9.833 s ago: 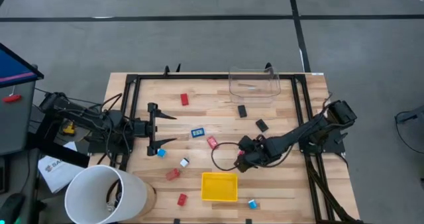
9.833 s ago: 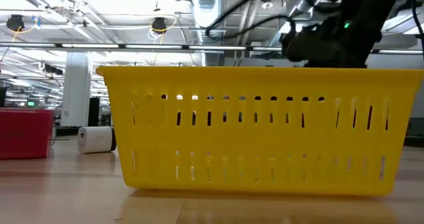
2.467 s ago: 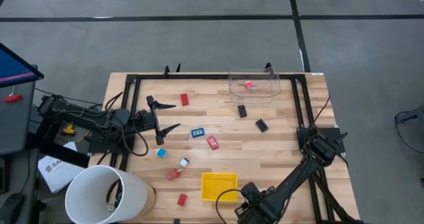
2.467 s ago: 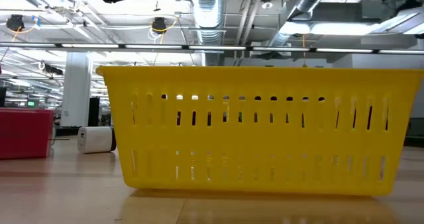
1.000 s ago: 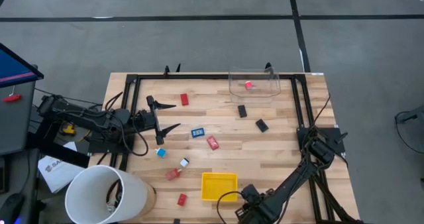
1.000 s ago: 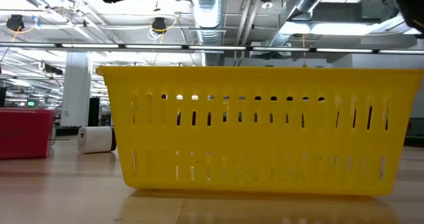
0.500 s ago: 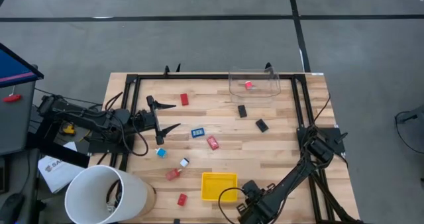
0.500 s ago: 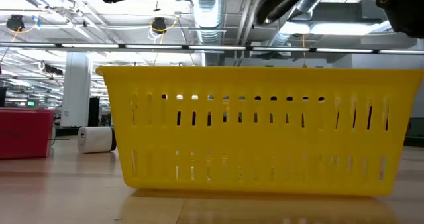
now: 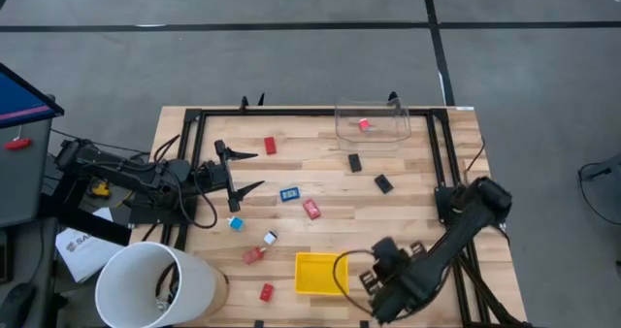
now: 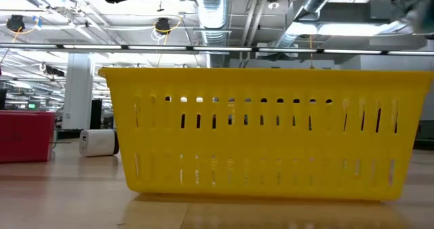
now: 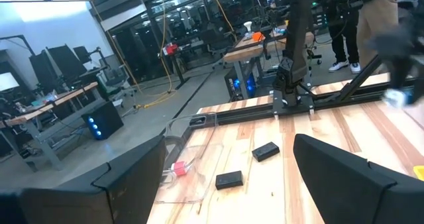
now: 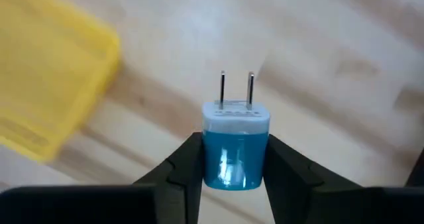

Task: Pick & Place Office items
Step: Put the bottom blue charger adapter into the transparent bin

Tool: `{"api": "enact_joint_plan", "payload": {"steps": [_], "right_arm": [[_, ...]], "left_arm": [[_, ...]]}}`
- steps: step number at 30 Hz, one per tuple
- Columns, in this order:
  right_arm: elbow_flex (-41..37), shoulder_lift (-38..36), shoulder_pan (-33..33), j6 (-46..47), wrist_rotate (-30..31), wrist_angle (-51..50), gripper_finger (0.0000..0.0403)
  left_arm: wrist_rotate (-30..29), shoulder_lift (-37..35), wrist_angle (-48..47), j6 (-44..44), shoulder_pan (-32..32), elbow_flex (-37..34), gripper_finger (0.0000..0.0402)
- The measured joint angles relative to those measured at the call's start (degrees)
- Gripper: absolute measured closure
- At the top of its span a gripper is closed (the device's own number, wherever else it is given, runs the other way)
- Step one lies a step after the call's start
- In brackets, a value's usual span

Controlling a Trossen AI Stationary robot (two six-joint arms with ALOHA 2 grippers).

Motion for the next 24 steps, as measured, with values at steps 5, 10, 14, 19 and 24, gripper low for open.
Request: {"api": "enact_joint_plan", "payload": {"steps": [5,10,14,19,24], "right_arm": [[0.00,-6.34,-3.75,-5.36,6.04,-2.30,0.0281],[0.00,-9.93,-11.57,-17.11,8.68,-3.00,0.0284],[0.00,-11.85,-19.16,-27.07,9.57,-3.17,0.0284],[0.00,-14.27,-29.71,-38.42,11.27,-3.04,0.0284],[0.00,-16.54,-41.42,-49.59,12.86,0.74,0.0284]], "left_arm": [[0.00,-0.02,0.00,0.08,0.00,0.00,0.0073],[0.00,-0.02,0.00,0.09,0.00,0.00,0.0073],[0.00,-0.01,0.00,0.09,0.00,0.00,0.0073],[0.00,-0.02,0.00,0.24,0.00,0.00,0.0073],[-0.01,-0.02,0.00,0.31,0.00,0.00,0.0073]]}}
